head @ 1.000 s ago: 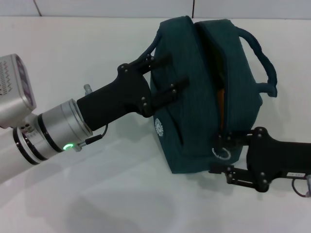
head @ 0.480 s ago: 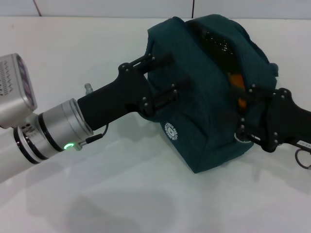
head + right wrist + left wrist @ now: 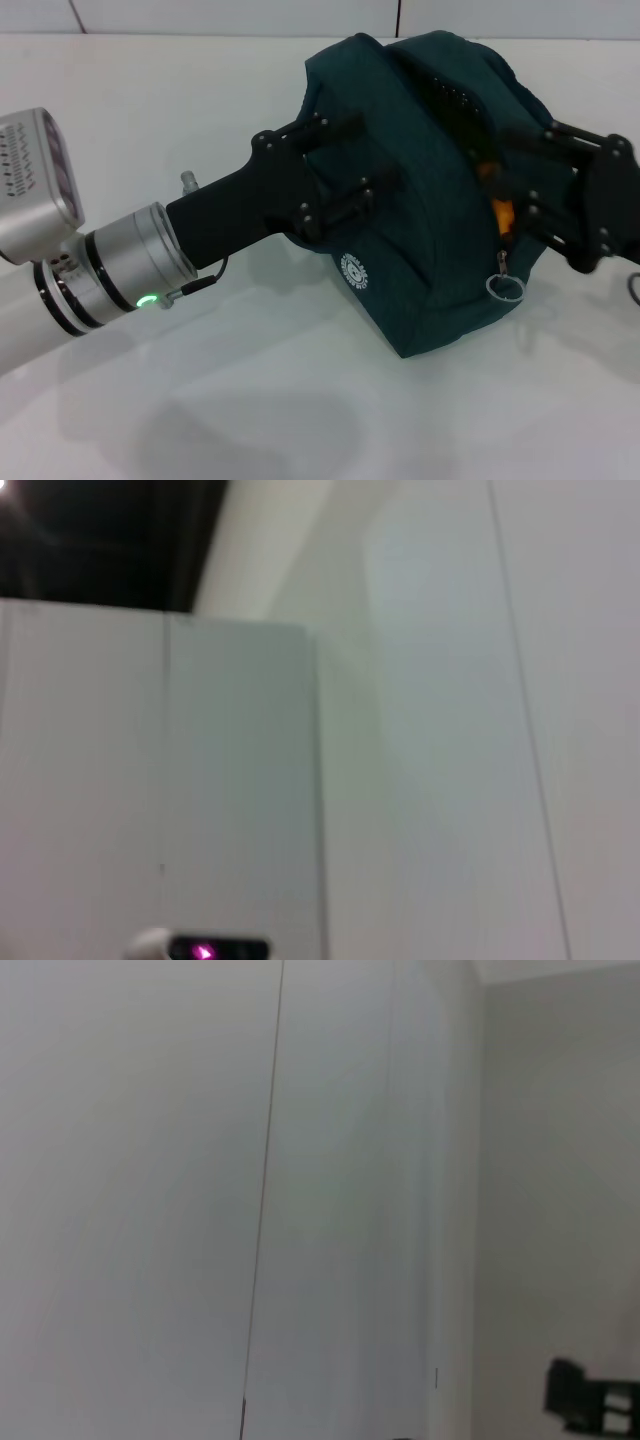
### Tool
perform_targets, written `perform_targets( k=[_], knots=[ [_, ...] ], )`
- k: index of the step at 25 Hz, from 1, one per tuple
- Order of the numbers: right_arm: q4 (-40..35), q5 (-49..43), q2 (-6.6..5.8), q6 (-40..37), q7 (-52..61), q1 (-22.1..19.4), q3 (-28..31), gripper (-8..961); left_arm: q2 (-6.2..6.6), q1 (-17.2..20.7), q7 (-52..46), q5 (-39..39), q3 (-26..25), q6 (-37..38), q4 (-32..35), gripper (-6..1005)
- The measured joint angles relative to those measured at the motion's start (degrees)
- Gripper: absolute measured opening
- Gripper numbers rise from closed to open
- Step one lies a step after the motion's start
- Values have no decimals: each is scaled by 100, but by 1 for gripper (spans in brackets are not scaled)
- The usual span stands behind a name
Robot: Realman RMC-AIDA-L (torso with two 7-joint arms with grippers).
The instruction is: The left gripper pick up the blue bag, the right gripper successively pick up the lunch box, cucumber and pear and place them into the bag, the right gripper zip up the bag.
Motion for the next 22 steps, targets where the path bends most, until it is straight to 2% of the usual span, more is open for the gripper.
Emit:
perform_targets(
  k=[3,8,10,11,14,19,21,22],
  knots=[
    [-131,-11,-78,-337,-52,-247,33,428,0,0,0,-2,8,-3,0,642],
    [-1003,-601,-465,-520,664,-914,7,424,0,49,6,-4,10,-2,0,642],
    [-1117,-944,-590,-494,941,-1015,29,424,0,64,36,-7,10,-17,0,642],
    [-1101,-1033,-615,-462,991,-1033,32,424,0,74,53,-7,10,-24,0,642],
    [-993,-1149,-581,-151,1006,-1081,25,424,0,88,90,4,10,-30,0,642],
    [-1032,-1512,-313,633,1012,-1089,23,424,0,84,96,5,10,-3,0,642],
    [-1034,-1555,-225,880,1014,-1062,8,424,0,85,97,-3,10,4,0,641],
    [-1034,-1555,-225,880,1014,-1062,8,424,0,85,97,-4,10,7,0,641]
  ],
)
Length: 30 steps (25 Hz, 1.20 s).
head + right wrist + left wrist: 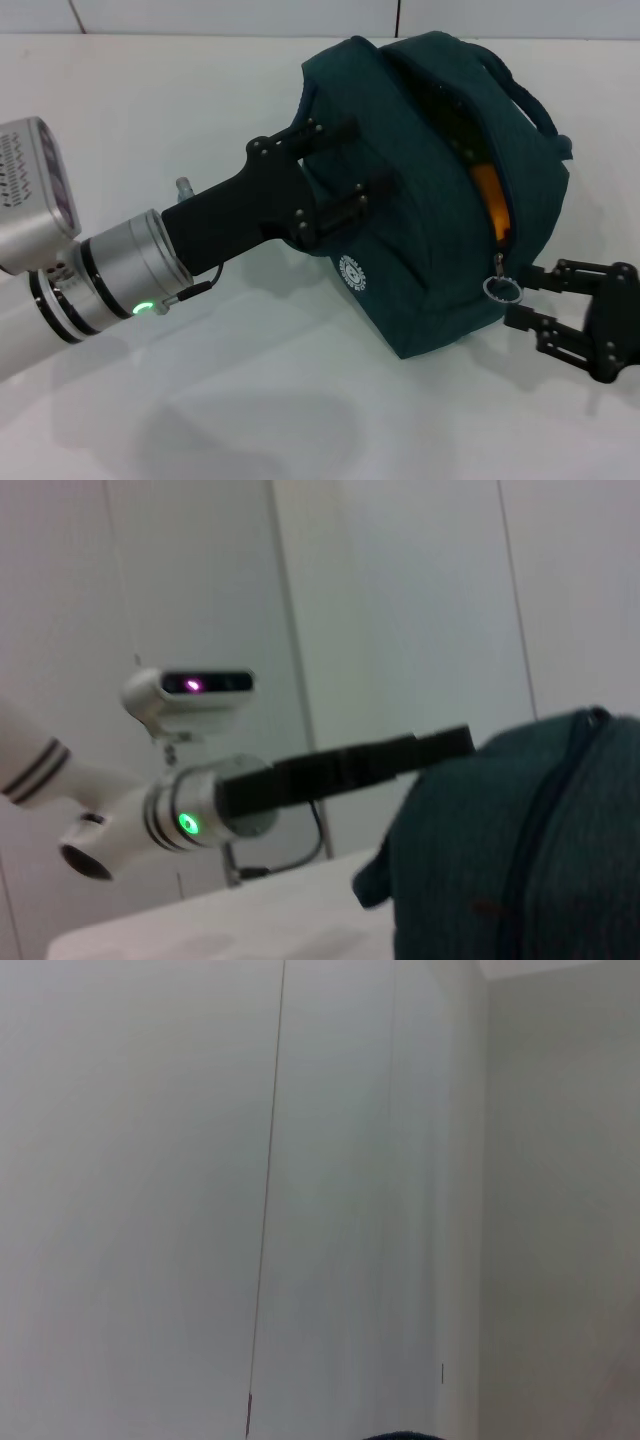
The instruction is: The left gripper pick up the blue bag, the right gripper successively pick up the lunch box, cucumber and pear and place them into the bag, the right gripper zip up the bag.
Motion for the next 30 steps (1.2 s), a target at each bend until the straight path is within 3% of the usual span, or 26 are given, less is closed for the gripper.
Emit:
perform_targets(
  k=[1,4,15,30],
  knots=[
    [0,-41,113,272,7,43,-32,424,0,0,0,0,0,0,0,641],
    [13,-73,141,310,9,84,-77,424,0,2,2,14,0,3,0,641],
    [-4,85,195,75,25,468,-338,424,0,-1,47,27,12,6,0,641],
    [-76,802,192,67,-32,436,-331,425,0,50,44,-23,128,10,0,638]
  ],
)
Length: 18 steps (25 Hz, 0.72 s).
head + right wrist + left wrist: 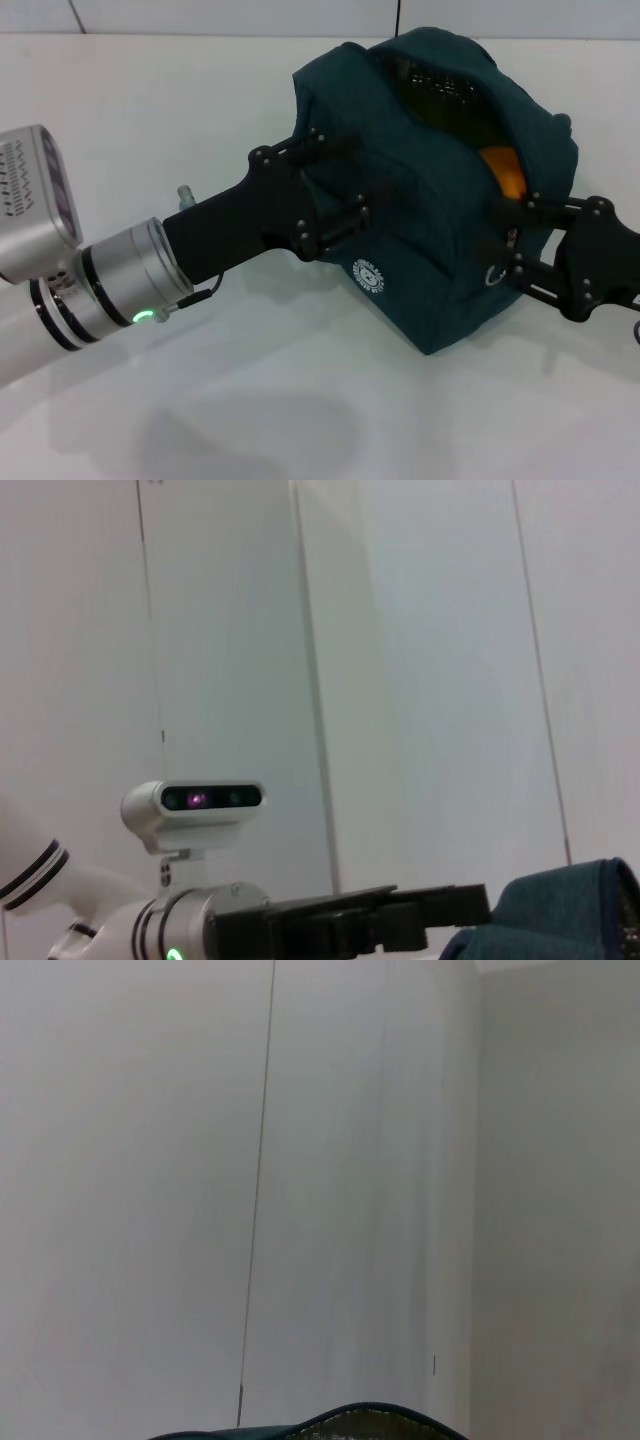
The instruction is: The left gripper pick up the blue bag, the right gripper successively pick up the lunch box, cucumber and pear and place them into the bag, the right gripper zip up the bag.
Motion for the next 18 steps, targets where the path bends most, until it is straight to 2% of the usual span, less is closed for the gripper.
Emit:
perform_targets(
  k=[7,18],
  knots=[
    [28,322,0,94,-43,-132,68,425,0,7,0,0,0,3,0,639],
    [44,812,0,457,182,-60,20,425,0,-5,6,-38,4,4,0,638]
  ],
)
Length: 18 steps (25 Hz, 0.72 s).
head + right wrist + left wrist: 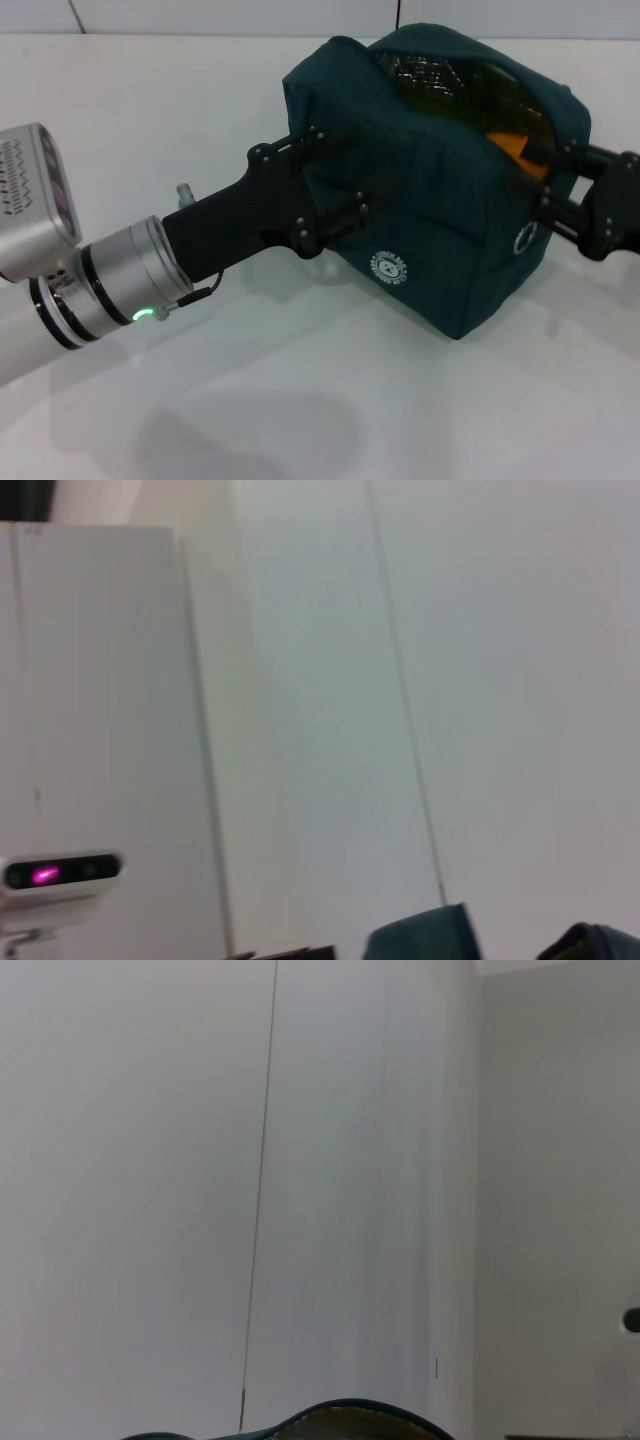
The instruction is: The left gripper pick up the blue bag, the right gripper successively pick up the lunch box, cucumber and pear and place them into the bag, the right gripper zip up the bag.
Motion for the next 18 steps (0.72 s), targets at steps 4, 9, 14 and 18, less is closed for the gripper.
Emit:
perform_targets(
  k=[4,9,14,18],
  knots=[
    [-29,128,0,173,82,24,-3,425,0,-12,7,0,0,1,0,638],
    [-8,308,3,376,136,65,-56,425,0,-36,11,-7,-1,0,0,638],
    [-66,318,9,729,351,150,-325,425,0,-52,12,-11,-1,0,0,639],
    [-67,260,-2,762,404,254,-619,425,0,-69,12,-13,-6,-19,2,639]
  ],
)
